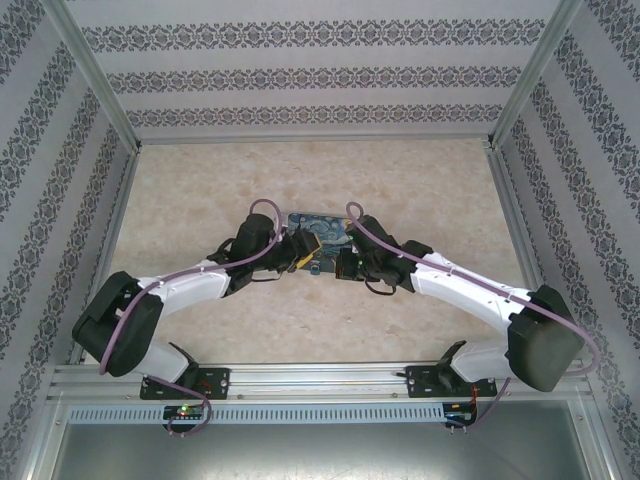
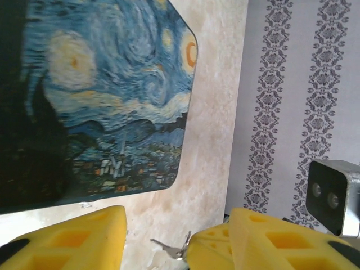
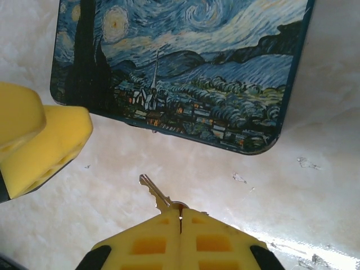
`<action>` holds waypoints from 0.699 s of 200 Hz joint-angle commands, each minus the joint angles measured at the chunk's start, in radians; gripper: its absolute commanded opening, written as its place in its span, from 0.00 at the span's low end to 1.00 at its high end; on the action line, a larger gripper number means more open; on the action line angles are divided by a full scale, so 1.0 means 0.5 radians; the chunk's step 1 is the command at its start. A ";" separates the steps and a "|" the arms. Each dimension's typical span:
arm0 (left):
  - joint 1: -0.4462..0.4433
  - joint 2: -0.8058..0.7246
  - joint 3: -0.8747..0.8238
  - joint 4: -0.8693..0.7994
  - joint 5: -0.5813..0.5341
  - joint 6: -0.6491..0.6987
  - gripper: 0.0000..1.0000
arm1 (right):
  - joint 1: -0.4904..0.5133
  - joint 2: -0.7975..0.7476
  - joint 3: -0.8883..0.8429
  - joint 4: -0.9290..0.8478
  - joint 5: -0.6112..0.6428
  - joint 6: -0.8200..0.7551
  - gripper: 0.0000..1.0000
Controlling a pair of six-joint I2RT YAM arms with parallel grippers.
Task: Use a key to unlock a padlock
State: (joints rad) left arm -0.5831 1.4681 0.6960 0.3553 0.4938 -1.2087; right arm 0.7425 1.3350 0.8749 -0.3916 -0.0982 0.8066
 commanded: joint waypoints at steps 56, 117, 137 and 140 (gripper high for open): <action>-0.133 0.163 0.133 0.219 0.008 -0.019 0.42 | -0.044 -0.062 -0.041 0.084 -0.066 0.065 0.00; -0.165 0.214 0.128 0.257 0.006 -0.028 0.34 | -0.061 -0.062 -0.047 0.100 -0.080 0.067 0.00; -0.171 0.222 0.127 0.263 0.005 -0.031 0.33 | -0.061 -0.062 -0.052 0.105 -0.086 0.071 0.00; -0.171 0.222 0.128 0.263 0.002 -0.031 0.33 | -0.061 -0.062 -0.054 0.105 -0.085 0.071 0.00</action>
State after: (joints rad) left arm -0.6491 1.5627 0.7395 0.4355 0.4942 -1.2167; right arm 0.7216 1.3224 0.8604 -0.3534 -0.1257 0.8333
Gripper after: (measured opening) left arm 0.335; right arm 0.064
